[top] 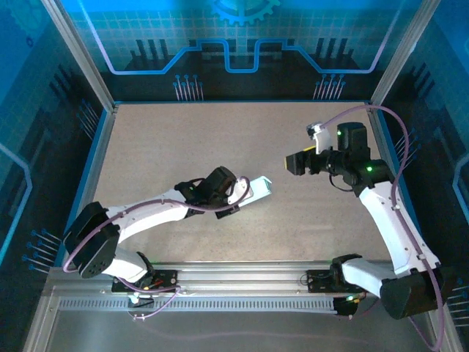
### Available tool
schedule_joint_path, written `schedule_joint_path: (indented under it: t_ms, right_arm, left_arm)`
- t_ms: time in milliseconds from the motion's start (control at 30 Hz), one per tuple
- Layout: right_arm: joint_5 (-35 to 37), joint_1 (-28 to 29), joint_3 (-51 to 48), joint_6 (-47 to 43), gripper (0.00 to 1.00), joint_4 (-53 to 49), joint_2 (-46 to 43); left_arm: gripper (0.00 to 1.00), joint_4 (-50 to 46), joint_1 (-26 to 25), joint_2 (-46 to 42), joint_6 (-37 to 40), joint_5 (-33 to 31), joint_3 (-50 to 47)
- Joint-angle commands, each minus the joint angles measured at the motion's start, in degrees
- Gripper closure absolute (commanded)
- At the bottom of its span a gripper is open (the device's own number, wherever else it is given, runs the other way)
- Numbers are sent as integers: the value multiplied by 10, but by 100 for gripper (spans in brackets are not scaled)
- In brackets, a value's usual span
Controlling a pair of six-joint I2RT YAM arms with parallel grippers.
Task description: Fold the paper box
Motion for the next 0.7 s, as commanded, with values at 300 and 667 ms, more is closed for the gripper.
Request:
schedule_joint_path:
  t_ms: [300, 667]
  right_arm:
    - [108, 186, 68, -209, 46, -91, 99]
    - [86, 208, 82, -211, 61, -64, 186]
  left_arm:
    - [66, -223, 50, 39, 10, 104, 118]
    - [65, -227, 56, 92, 22, 113, 127]
